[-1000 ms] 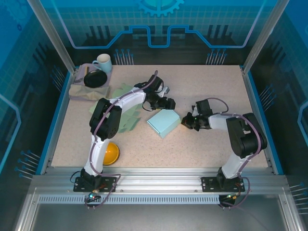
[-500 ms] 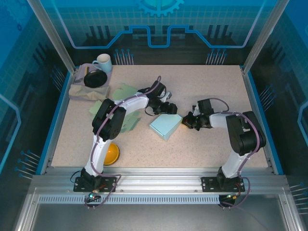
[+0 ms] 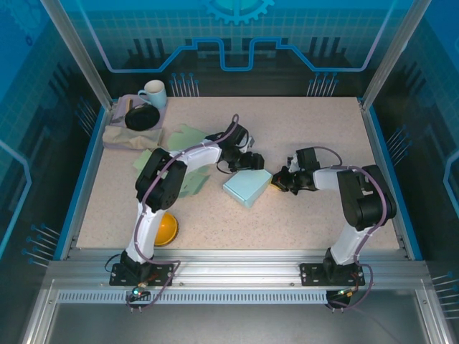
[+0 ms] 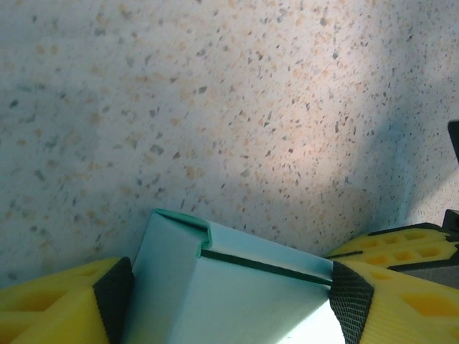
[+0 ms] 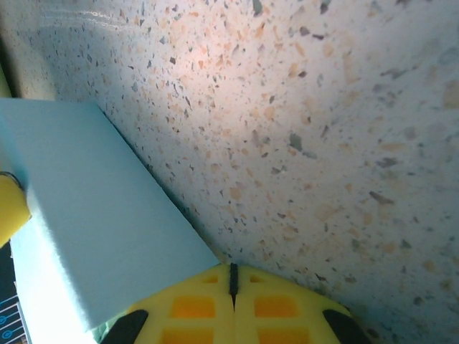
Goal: Fold the paper box
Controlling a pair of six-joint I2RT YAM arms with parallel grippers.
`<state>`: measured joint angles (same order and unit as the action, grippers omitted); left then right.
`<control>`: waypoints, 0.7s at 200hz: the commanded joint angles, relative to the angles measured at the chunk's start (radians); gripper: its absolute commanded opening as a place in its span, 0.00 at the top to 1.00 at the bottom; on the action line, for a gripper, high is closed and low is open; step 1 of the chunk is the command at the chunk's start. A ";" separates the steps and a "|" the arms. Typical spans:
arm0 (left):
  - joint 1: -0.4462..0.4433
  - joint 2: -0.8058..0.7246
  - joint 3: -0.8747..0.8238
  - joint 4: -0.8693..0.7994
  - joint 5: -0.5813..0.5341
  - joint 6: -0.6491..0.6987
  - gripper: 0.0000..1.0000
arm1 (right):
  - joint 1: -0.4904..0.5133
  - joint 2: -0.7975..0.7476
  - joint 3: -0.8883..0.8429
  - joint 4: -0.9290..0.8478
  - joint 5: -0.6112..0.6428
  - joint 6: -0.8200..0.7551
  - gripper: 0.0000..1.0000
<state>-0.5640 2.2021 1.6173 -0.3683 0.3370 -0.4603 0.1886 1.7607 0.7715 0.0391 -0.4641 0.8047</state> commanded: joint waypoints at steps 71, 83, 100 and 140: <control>0.104 -0.271 -0.231 -0.042 -0.059 -0.117 0.17 | -0.015 -0.174 0.067 -0.313 0.254 -0.112 1.00; 0.103 -0.314 -0.293 -0.039 -0.063 -0.126 0.17 | -0.014 -0.207 0.040 -0.340 0.234 -0.131 1.00; 0.093 -0.366 -0.399 0.015 -0.020 -0.151 0.17 | 0.002 -0.254 -0.018 -0.350 0.187 -0.147 1.00; 0.045 -0.424 -0.529 0.091 0.010 -0.184 0.17 | 0.114 -0.381 -0.155 -0.298 0.141 -0.095 1.00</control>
<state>-0.4892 1.8137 1.1393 -0.3302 0.3138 -0.6048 0.2325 1.4437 0.6800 -0.2459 -0.2821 0.6876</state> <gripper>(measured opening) 0.830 0.043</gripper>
